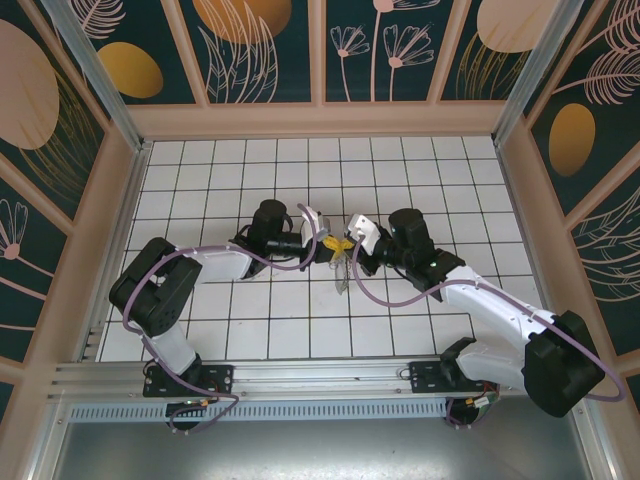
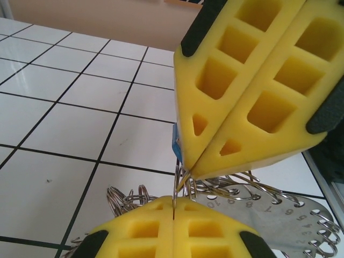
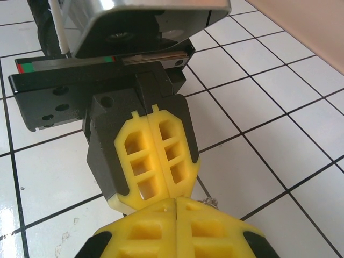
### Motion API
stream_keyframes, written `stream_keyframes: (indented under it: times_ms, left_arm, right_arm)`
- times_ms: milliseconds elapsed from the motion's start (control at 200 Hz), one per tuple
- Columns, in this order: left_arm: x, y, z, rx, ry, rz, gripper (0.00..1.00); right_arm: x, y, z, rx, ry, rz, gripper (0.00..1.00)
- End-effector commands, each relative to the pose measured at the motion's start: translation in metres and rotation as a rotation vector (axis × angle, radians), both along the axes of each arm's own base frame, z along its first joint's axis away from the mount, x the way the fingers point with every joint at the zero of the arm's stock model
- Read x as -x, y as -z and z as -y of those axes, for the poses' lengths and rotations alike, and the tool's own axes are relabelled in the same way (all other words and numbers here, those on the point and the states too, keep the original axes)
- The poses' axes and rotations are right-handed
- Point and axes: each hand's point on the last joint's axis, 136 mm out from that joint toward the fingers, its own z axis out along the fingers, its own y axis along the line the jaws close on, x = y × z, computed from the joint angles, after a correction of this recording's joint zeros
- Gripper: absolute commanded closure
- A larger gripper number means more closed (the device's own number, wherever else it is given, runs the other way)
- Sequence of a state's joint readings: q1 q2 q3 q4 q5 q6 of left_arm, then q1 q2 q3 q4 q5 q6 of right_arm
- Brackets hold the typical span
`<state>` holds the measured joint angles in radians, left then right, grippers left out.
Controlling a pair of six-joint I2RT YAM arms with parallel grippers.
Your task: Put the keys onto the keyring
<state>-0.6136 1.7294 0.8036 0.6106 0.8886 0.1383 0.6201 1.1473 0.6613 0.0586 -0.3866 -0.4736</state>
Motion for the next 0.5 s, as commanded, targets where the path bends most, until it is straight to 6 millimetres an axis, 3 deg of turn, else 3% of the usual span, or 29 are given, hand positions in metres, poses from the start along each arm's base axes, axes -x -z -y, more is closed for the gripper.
stream_keyframes:
  times_ms: [0, 195, 495]
  left_arm:
    - [-0.001, -0.005, -0.002, 0.022, -0.012, 0.038, 1.0]
    - [0.0, -0.01, -0.007, 0.088, -0.056, 0.046, 1.0]
    - [-0.001, -0.007, -0.008, 0.137, -0.08, 0.047, 1.0]
  right_arm:
    - [-0.003, -0.021, -0.001, -0.031, 0.009, 0.049, 1.0]
    - [-0.015, -0.008, 0.022, -0.044, 0.118, -0.033, 1.0]
    - [-0.012, -0.012, 0.012, -0.082, 0.066, -0.053, 1.0]
